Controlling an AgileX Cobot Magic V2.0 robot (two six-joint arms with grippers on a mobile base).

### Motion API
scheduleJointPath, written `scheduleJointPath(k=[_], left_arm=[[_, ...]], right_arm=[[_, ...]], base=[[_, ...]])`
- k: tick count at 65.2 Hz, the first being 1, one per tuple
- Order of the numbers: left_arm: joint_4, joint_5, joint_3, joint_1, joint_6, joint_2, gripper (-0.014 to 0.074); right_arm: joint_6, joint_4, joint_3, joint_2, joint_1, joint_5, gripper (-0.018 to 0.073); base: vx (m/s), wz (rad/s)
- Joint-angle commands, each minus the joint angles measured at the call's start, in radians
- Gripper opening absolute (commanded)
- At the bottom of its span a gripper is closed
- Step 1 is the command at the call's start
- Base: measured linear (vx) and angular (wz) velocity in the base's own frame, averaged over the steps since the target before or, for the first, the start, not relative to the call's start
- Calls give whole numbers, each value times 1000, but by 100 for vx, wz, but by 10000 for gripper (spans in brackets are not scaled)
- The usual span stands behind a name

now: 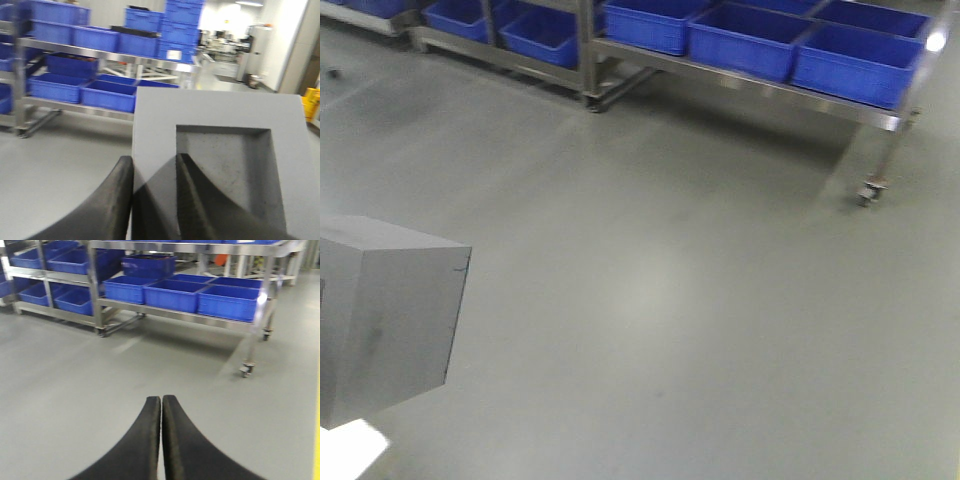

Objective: Sort gray base to blue bin
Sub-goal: 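Drive the base away from the table holding the gray block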

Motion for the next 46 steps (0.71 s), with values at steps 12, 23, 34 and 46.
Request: scheduleJointPath(k=[12, 23, 34, 46], left_arm=[[-6, -106, -30, -5, -7, 6, 38], [-6, -106, -30, -5, -7, 6, 38], [-6, -106, -30, -5, -7, 6, 38], [-6, -106, -30, -5, -7, 6, 38]], right_arm=[[-8, -7, 1, 1, 0, -75, -5], [-8, -7, 1, 1, 0, -75, -5], [-8, -7, 1, 1, 0, -75, -5], [-8, -7, 1, 1, 0, -75, -5]], base=[[16, -63], [17, -67], [17, -61], [20, -42]])
